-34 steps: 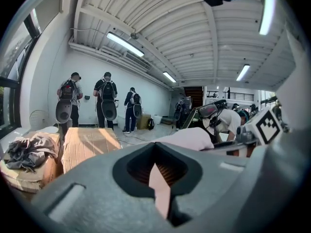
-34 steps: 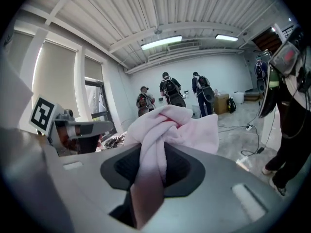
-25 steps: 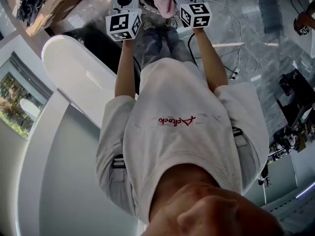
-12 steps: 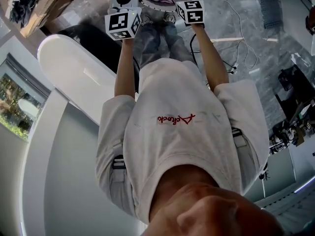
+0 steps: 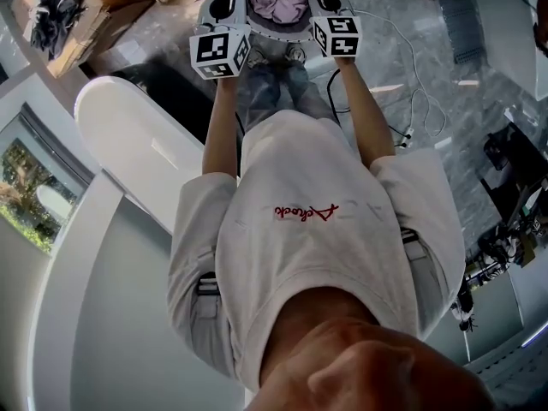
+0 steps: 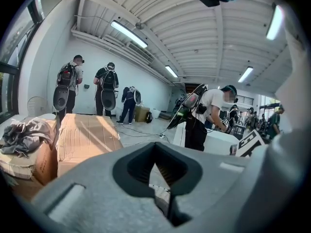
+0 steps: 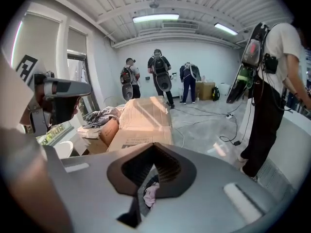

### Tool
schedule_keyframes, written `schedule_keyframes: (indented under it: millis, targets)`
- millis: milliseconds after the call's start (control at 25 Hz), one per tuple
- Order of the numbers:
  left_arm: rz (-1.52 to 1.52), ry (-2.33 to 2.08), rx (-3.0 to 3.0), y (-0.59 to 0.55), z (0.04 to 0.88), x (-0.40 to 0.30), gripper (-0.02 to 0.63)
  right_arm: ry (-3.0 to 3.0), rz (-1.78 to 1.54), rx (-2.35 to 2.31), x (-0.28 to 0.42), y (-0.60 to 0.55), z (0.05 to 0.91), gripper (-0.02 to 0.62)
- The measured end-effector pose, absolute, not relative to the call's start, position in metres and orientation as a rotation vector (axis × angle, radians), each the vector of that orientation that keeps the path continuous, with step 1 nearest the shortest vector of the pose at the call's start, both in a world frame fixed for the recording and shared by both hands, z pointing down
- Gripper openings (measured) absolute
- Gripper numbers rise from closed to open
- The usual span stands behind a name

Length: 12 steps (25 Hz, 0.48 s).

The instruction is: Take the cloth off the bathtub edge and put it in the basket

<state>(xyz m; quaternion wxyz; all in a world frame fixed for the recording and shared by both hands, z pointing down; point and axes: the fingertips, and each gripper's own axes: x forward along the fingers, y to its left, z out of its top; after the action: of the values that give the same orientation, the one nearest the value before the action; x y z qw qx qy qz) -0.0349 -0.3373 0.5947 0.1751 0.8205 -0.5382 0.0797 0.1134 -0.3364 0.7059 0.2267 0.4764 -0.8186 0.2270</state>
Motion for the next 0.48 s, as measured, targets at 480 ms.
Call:
schedule_keyframes:
  millis: [480]
  targets:
    - [0.174,-1.623,2.423,-0.339,0.523,-0.047,0.000,-2.446,0.448,1.430,0.110,-0.365,0.596,0.006]
